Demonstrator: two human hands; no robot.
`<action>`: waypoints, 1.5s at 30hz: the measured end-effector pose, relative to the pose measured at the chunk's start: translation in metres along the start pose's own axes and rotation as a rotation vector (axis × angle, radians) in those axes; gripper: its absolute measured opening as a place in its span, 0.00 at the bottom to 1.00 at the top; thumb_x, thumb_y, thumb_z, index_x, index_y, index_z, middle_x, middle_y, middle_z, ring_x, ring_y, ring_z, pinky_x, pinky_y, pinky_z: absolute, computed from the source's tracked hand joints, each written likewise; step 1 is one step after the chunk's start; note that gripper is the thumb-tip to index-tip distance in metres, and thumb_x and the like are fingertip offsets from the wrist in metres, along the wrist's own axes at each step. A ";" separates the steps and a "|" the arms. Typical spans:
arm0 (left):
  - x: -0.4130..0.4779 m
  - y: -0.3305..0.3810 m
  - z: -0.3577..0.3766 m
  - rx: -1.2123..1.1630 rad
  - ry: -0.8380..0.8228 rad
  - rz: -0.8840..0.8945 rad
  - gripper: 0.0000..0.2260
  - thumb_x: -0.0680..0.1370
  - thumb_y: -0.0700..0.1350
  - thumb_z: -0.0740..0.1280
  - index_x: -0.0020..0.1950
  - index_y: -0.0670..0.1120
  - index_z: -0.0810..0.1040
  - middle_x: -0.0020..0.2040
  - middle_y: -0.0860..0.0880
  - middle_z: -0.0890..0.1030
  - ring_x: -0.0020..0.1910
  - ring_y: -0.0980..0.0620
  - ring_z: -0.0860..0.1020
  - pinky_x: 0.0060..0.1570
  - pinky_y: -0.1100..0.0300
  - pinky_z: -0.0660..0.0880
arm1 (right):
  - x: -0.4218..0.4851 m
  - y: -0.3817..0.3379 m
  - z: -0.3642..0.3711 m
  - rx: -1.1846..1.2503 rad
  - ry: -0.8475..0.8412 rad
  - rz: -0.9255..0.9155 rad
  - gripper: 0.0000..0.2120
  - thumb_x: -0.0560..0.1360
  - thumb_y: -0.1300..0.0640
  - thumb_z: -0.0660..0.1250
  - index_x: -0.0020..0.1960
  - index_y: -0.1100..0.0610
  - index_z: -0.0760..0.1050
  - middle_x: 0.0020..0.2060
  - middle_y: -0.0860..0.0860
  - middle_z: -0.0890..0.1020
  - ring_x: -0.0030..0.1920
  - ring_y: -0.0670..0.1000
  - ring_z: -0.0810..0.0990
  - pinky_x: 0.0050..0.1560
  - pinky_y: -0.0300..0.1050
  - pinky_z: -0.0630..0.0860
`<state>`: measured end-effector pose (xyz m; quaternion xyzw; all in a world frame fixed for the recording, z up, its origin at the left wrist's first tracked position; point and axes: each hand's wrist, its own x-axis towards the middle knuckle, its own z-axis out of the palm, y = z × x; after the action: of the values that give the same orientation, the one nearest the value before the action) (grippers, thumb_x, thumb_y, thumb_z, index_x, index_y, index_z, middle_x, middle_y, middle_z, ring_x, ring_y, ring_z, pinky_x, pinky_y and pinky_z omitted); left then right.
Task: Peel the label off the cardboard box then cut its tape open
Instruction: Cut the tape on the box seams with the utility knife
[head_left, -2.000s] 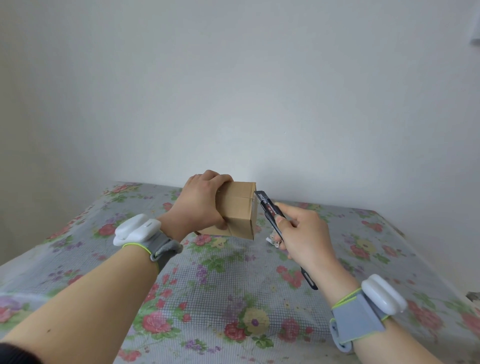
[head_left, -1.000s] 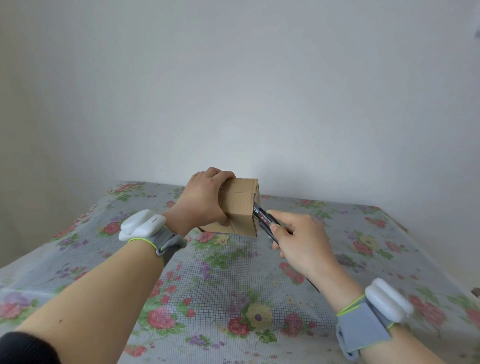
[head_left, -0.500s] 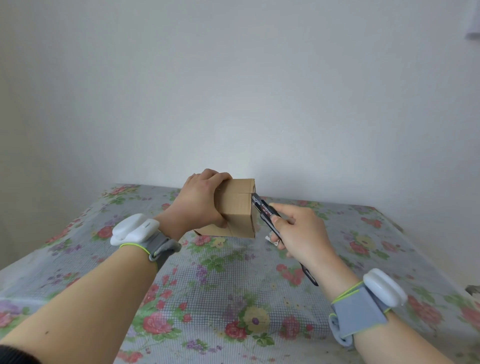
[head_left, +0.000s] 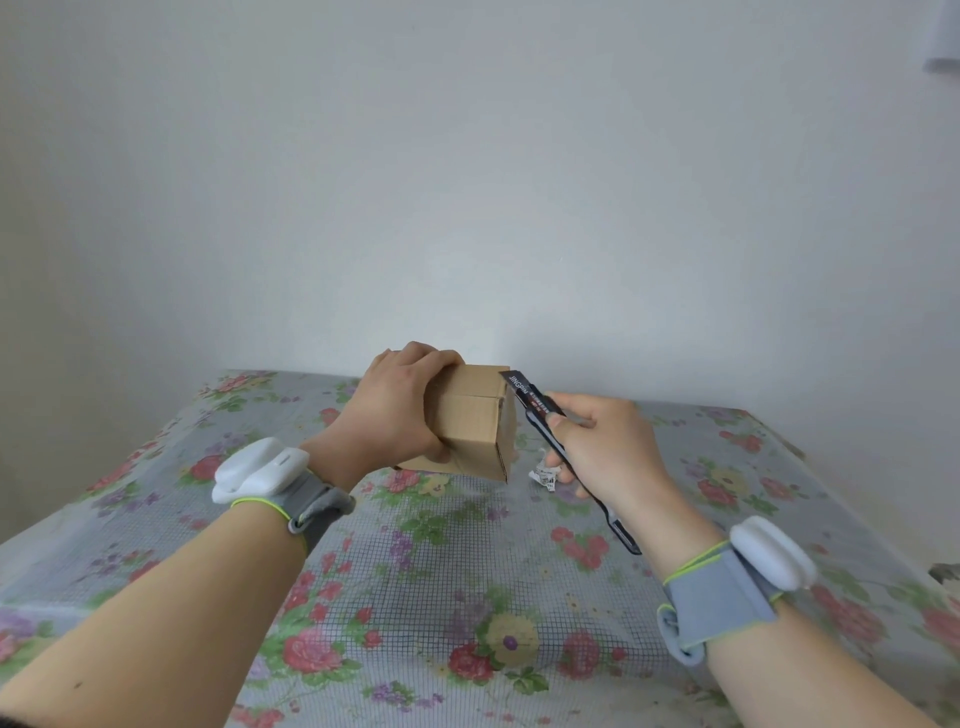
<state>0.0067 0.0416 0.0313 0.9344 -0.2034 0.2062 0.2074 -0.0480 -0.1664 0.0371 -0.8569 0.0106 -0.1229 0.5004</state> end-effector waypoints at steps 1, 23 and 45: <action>0.000 0.000 0.000 0.000 0.001 0.000 0.41 0.54 0.48 0.80 0.66 0.52 0.71 0.60 0.51 0.71 0.51 0.53 0.64 0.55 0.59 0.61 | 0.000 0.001 0.000 0.000 0.009 0.001 0.14 0.78 0.56 0.62 0.61 0.45 0.77 0.29 0.52 0.82 0.24 0.47 0.76 0.26 0.39 0.74; 0.000 -0.002 -0.004 -0.058 -0.033 -0.022 0.41 0.56 0.46 0.80 0.67 0.52 0.69 0.62 0.51 0.70 0.59 0.48 0.68 0.60 0.55 0.65 | -0.006 -0.002 -0.001 0.106 -0.071 0.070 0.15 0.78 0.57 0.61 0.62 0.47 0.76 0.29 0.54 0.80 0.27 0.51 0.74 0.27 0.41 0.73; 0.002 -0.010 -0.003 -0.218 0.066 -0.075 0.40 0.55 0.44 0.80 0.65 0.52 0.71 0.61 0.52 0.71 0.59 0.47 0.70 0.61 0.50 0.70 | -0.003 -0.024 -0.003 0.051 -0.088 0.015 0.14 0.78 0.57 0.62 0.62 0.47 0.76 0.29 0.53 0.81 0.26 0.50 0.75 0.26 0.41 0.74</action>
<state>0.0118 0.0513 0.0316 0.9060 -0.1827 0.2055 0.3217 -0.0537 -0.1571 0.0586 -0.8483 -0.0083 -0.0816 0.5231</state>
